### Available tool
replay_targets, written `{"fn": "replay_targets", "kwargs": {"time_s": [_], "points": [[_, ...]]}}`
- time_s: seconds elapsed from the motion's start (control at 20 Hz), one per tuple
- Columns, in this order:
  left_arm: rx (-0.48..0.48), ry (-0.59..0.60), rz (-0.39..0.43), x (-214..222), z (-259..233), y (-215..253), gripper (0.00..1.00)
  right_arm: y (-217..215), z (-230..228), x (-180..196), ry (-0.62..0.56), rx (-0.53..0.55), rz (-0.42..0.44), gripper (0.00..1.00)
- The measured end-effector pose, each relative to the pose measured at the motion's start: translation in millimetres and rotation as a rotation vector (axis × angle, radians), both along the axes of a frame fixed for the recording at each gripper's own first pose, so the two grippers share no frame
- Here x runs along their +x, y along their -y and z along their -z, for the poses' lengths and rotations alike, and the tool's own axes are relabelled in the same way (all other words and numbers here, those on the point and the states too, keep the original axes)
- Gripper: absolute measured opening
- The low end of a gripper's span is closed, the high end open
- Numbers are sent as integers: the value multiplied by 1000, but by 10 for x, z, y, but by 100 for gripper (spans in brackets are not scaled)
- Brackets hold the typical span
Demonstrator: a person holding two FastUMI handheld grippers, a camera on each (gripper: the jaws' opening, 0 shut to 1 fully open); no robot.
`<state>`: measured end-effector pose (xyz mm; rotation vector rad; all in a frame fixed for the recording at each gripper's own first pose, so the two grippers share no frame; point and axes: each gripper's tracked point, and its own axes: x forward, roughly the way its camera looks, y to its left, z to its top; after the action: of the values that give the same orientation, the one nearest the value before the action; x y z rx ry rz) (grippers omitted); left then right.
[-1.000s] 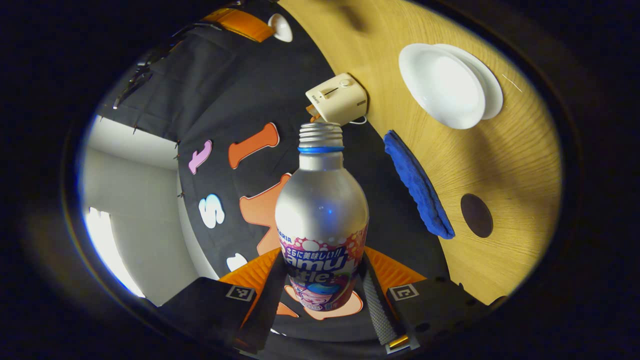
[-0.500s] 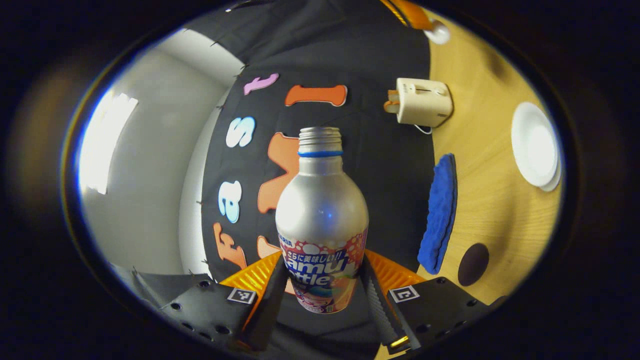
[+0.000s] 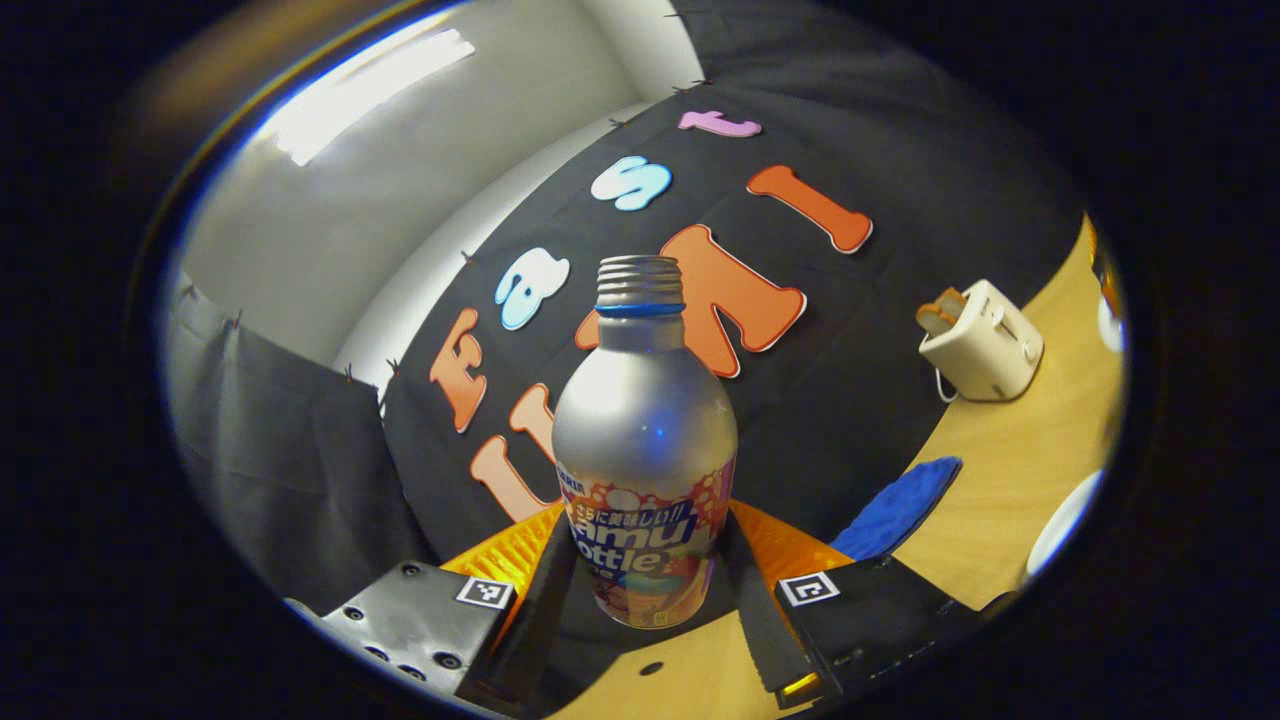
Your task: Open the teacup lid with one hand, grasp the water bottle and pour water into the teacup with the other hand; after pouring, place the water bottle on the coaster and then close the teacup lid.
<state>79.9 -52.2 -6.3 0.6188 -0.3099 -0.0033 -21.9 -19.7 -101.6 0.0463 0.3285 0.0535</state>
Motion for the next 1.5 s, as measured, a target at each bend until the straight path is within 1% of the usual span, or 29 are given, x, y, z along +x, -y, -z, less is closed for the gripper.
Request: {"fn": "replay_targets", "kwargs": {"time_s": [0.05,0.2,0.3,0.35,0.4,0.45,0.6,0.9,0.95,1.0,1.05,1.1,1.15,1.2,1.25,1.3,1.35,1.4,1.45,1.5], "points": [[-66,-31,19,20,36,0,81,-33,-4,20,1,3,-4,22],[-277,-115,45,110,134,-47,81,-123,-16,52,4,13,-18,22],[-393,-177,59,169,247,-79,81,-188,-2,69,4,17,-30,22],[-436,-229,87,211,355,-41,81,-219,9,75,3,18,-36,22],[-488,-268,104,213,443,-25,77,-251,17,87,-1,21,-42,22],[-522,-313,119,334,506,-1,81,-285,41,86,-9,21,-49,22],[-606,-403,119,511,800,38,81,-335,82,111,-17,15,-53,22],[-711,-559,85,753,1412,-17,81,-423,133,161,-27,20,-64,22],[-711,-580,81,764,1518,3,81,-437,150,180,-33,22,-67,22],[-710,-603,77,755,1616,22,85,-455,173,189,-38,23,-71,22],[-707,-624,74,784,1717,47,81,-469,169,207,-36,21,-72,22],[-705,-635,66,807,1786,50,81,-479,174,223,-37,18,-76,22],[-702,-644,63,827,1851,48,77,-500,174,239,-37,18,-81,22],[-698,-656,59,856,1913,56,81,-519,184,251,-38,20,-86,22],[-697,-668,57,878,1969,65,77,-532,190,256,-40,22,-90,22],[-698,-681,52,893,2026,80,77,-540,194,272,-40,23,-91,22],[-701,-694,48,910,2093,80,85,-550,205,279,-44,24,-96,22],[-701,-701,36,927,2138,71,77,-548,211,283,-45,23,-95,22],[-706,-707,36,952,2175,72,81,-543,221,290,-47,24,-98,22],[-712,-715,36,954,2197,72,81,-548,230,298,-49,26,-99,22]]}}
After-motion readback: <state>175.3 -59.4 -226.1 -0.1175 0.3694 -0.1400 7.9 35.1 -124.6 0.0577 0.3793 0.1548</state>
